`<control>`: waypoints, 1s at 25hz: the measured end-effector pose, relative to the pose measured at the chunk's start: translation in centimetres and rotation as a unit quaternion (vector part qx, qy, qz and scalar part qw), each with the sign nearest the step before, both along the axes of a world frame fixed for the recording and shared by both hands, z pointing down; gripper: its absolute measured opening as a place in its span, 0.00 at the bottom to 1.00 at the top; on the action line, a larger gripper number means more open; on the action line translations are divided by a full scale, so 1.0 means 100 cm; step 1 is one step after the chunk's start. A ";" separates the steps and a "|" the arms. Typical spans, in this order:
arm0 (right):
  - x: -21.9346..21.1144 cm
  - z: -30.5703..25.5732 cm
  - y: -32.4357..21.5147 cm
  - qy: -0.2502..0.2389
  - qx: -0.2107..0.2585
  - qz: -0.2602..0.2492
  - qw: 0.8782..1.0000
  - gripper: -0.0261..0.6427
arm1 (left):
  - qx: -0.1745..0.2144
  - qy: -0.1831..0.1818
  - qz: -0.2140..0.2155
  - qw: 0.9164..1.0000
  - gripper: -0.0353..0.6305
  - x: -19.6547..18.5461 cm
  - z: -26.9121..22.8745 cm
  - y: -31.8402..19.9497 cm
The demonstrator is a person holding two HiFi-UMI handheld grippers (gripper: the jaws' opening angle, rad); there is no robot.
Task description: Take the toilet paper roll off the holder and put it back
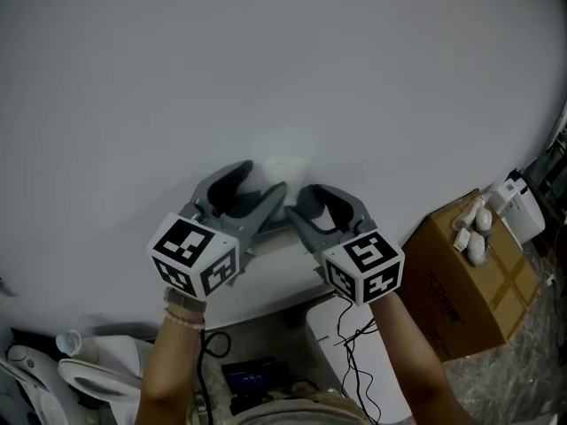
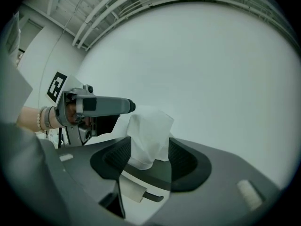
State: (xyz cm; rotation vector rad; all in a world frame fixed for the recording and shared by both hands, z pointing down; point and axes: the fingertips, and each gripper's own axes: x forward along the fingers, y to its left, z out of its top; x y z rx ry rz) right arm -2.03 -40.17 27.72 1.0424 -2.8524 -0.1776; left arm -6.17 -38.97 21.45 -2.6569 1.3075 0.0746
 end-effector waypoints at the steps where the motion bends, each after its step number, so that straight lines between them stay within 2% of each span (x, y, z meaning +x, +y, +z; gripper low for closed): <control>1: 0.000 -0.002 0.002 -0.001 0.006 -0.001 1.000 0.39 | 0.004 0.002 -0.003 1.000 0.42 -0.003 -0.002 0.002; 7: 0.003 -0.005 0.010 0.013 0.023 -0.003 1.000 0.39 | 0.015 0.002 -0.014 1.000 0.35 -0.008 -0.004 0.012; 13: 0.005 -0.008 0.021 -0.015 0.010 -0.015 1.000 0.39 | 0.016 0.015 -0.022 1.000 0.26 -0.016 -0.003 0.023; 18: 0.015 -0.012 0.032 -0.017 0.031 -0.001 0.999 0.38 | 0.026 0.022 -0.034 0.999 0.14 -0.023 -0.005 0.036; 23: 0.029 -0.015 0.046 -0.028 0.052 0.020 0.998 0.17 | 0.037 0.026 -0.048 0.998 0.05 -0.030 -0.006 0.055; 25: 0.036 -0.014 0.050 -0.040 0.048 0.031 0.998 0.08 | 0.038 0.019 -0.053 0.998 0.05 -0.033 -0.003 0.063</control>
